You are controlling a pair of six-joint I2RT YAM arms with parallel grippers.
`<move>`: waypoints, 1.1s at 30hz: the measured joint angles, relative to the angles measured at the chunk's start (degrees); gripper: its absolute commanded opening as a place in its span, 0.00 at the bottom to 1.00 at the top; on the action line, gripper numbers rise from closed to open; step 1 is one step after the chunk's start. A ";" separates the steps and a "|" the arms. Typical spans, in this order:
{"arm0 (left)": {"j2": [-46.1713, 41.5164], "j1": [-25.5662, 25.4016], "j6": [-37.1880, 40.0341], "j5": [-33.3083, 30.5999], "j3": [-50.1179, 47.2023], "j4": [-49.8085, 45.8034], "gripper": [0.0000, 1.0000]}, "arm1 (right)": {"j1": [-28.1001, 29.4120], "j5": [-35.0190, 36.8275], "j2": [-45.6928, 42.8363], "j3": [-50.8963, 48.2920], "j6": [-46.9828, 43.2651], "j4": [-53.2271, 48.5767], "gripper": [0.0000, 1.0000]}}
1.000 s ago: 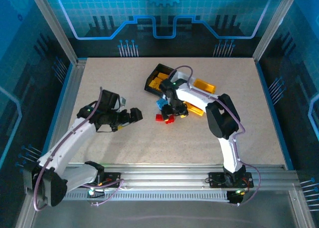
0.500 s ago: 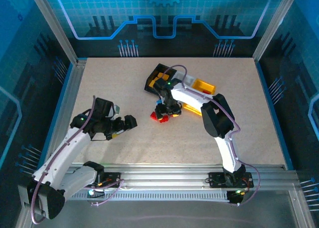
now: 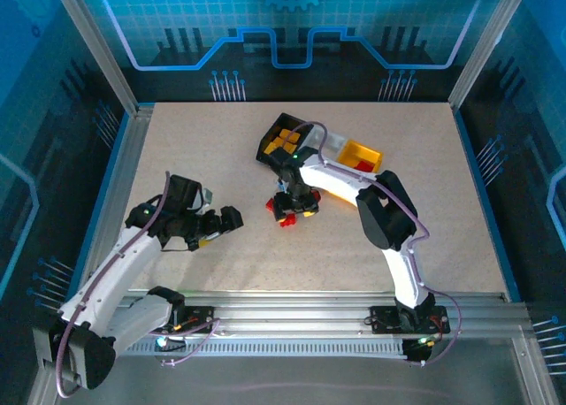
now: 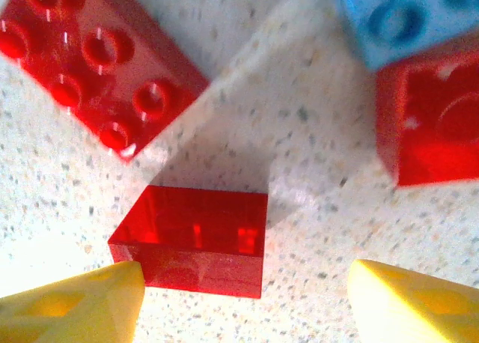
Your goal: Sort the legos into containers by color
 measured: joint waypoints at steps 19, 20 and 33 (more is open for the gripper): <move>-0.20 0.46 0.44 0.63 -0.50 -0.07 0.99 | 1.16 -1.25 2.19 2.51 0.79 -0.26 0.78; -0.33 0.50 0.44 0.63 -0.50 -0.09 0.99 | 1.16 -1.36 2.60 2.51 0.76 -0.20 0.78; -0.74 0.70 0.35 0.63 -0.57 -0.09 0.99 | 1.16 -0.72 6.16 4.92 -0.96 -0.20 0.56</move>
